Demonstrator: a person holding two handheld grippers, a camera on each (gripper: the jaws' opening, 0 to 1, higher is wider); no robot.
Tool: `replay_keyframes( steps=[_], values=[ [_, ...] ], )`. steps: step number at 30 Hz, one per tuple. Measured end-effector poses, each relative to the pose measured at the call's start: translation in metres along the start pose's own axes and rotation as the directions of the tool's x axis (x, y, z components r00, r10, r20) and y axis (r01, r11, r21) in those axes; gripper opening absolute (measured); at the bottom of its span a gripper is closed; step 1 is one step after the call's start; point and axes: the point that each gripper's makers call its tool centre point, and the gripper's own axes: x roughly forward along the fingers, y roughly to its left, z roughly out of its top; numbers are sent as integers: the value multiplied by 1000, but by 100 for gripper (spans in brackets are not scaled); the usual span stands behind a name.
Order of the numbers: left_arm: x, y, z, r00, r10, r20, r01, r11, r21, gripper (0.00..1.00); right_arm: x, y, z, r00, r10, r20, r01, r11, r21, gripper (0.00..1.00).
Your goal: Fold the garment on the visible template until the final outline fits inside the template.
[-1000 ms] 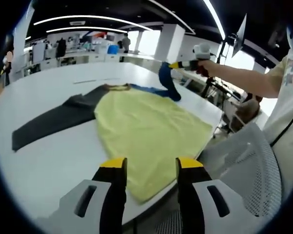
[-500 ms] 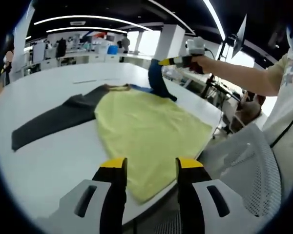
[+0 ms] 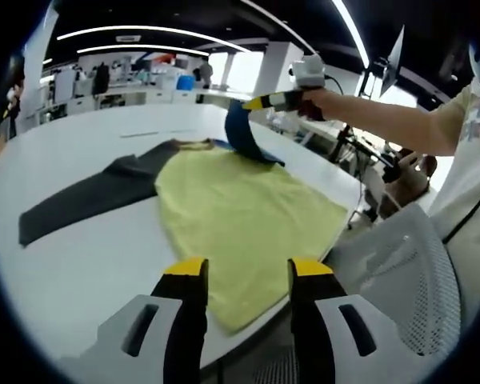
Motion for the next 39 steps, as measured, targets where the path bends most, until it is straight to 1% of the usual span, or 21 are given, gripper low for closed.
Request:
replay_keyframes(
  steps=[10, 20, 26, 31, 39],
  values=[
    [0, -2, 0, 1000, 0, 6, 0, 1000, -2, 36, 24, 22, 3, 998, 54, -19, -54, 998, -19, 0],
    [0, -1, 0, 1000, 3, 11, -3, 1000, -6, 36, 43, 39, 4, 996, 83, -34, -84, 996, -19, 0],
    [0, -2, 0, 1000, 0, 13, 0, 1000, -6, 36, 54, 49, -3, 994, 94, -52, -95, 995, -11, 0],
    [-1, 0, 0, 1000, 2, 18, -2, 1000, -17, 36, 61, 58, -3, 993, 108, -54, -109, 994, 0, 0],
    [-1, 1, 1, 1000, 3, 22, -2, 1000, -22, 36, 78, 77, -10, 987, 131, -89, -133, 991, -25, 0]
  ],
)
